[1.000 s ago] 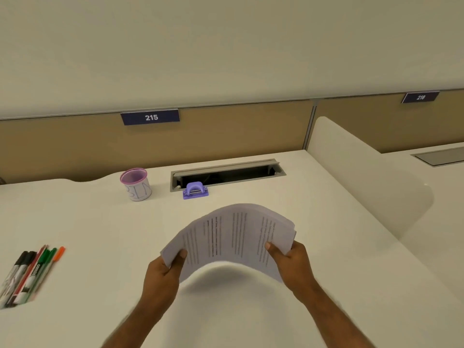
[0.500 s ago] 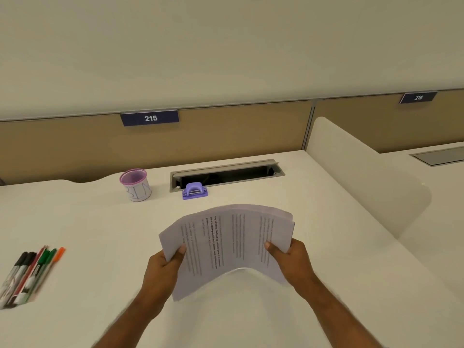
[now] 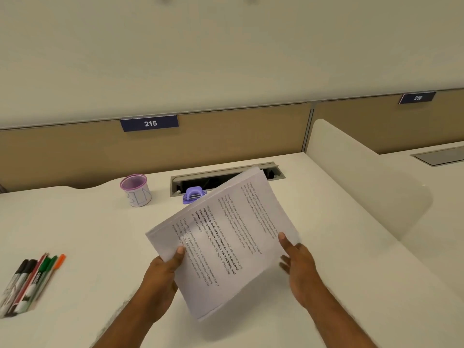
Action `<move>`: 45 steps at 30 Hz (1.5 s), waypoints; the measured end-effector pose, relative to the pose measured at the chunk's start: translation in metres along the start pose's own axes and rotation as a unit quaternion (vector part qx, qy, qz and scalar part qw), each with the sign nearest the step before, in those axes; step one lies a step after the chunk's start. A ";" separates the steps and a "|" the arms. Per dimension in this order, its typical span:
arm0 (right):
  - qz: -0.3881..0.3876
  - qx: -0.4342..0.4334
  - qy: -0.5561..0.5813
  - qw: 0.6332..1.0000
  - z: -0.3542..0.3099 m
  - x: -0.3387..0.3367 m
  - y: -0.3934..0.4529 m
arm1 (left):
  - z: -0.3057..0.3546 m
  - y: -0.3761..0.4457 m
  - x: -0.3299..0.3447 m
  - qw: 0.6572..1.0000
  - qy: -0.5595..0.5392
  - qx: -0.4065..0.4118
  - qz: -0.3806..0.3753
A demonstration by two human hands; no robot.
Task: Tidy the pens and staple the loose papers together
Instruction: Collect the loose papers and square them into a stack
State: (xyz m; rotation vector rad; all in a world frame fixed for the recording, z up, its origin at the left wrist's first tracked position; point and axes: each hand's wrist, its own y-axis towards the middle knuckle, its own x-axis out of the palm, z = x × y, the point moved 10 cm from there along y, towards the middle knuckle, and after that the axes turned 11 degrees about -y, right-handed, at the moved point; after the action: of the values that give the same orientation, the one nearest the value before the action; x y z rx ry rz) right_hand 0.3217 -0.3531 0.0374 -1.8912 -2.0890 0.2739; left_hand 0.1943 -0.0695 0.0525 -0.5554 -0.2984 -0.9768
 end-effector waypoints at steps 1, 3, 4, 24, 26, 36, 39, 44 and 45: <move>-0.027 0.031 0.036 0.999 0.009 0.009 -0.003 | -0.002 0.000 0.001 1.000 -0.022 -0.004 0.003; -0.097 0.077 0.100 0.987 0.019 0.034 -0.014 | -0.009 -0.001 0.004 0.997 -0.072 -0.018 0.008; -0.132 0.076 0.121 0.981 0.019 0.046 -0.020 | -0.014 -0.002 0.006 0.995 -0.095 -0.027 0.008; -0.247 -0.018 -0.099 0.964 -0.053 0.053 -0.012 | 0.030 0.016 0.009 0.991 0.015 -0.058 -0.119; -0.262 -0.018 -0.119 0.958 -0.053 0.057 -0.014 | 0.034 0.016 0.024 0.984 0.068 -0.047 -0.155; -0.295 -0.035 -0.212 0.931 -0.054 0.067 -0.014 | 0.031 0.027 0.046 0.995 0.038 -0.036 -0.089; -0.279 -0.042 -0.206 0.937 -0.054 0.064 -0.010 | 0.034 0.031 0.045 0.997 0.033 -0.019 -0.066; -0.263 -0.052 -0.213 0.940 -0.050 0.058 -0.005 | 0.048 0.036 0.042 0.998 -0.009 0.028 -0.047; -0.258 -0.055 -0.214 0.941 -0.049 0.055 -0.004 | 0.052 0.037 0.042 0.998 -0.020 0.036 -0.043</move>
State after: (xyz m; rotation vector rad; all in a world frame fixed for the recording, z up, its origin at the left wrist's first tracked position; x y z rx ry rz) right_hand 0.3304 -0.3017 0.0898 -1.3399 -2.8500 0.4807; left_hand 0.2479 -0.0532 0.1037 -0.4991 -0.3947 -1.0357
